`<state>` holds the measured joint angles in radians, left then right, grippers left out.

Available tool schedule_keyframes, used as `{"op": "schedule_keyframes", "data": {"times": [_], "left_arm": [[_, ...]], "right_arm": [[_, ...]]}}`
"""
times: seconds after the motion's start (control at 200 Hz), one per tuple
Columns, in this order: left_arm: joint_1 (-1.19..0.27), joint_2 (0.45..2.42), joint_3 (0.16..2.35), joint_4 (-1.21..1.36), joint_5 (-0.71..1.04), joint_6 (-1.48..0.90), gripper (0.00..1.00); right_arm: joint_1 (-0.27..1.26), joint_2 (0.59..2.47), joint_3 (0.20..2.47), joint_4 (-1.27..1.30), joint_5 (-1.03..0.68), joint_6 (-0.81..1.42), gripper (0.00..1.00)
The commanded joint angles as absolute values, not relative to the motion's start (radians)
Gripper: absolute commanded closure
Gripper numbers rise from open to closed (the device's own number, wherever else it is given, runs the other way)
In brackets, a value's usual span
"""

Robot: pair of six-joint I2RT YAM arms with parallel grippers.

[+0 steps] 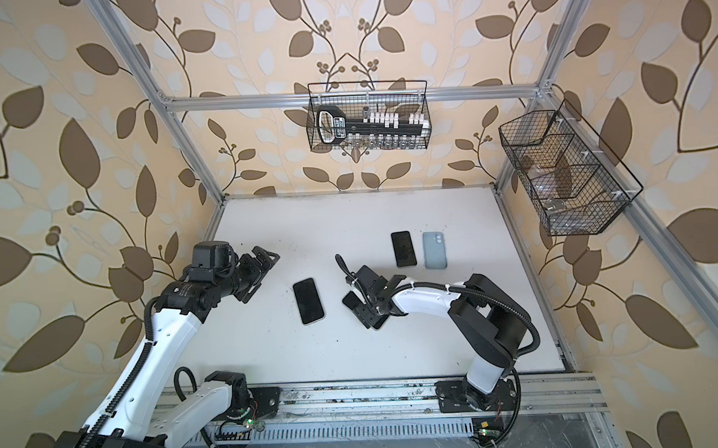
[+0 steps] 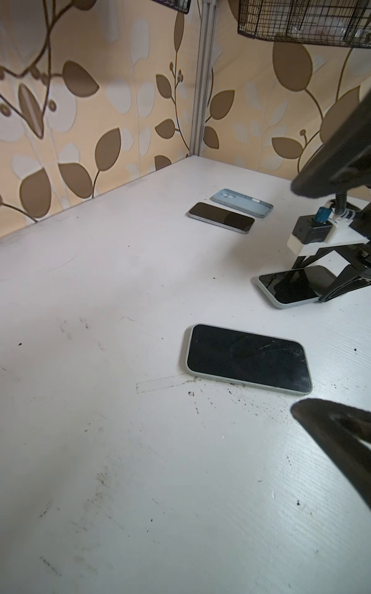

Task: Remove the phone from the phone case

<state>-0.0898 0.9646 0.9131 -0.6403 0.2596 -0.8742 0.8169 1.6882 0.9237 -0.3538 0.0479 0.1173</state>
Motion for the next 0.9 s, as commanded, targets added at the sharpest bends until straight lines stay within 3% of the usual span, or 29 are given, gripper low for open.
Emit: {"op": "schedule_keyframes", "data": {"times": [0.0,0.54,0.895], "left_arm": [[-0.081,0.975,0.920,-0.618,0.297,-0.868,0.01],[-0.087,1.103,0.830,-0.473,0.576,-0.920,0.01],[-0.198,1.145,0.736,-0.291,0.607,-0.972,0.01]], "right_arm": [[0.805,1.649,0.916,-0.324,0.018,0.127,0.31],[0.786,1.658,0.909,-0.298,0.009,0.133,0.32],[0.751,1.610,0.923,-0.305,-0.064,0.137,0.32]]}}
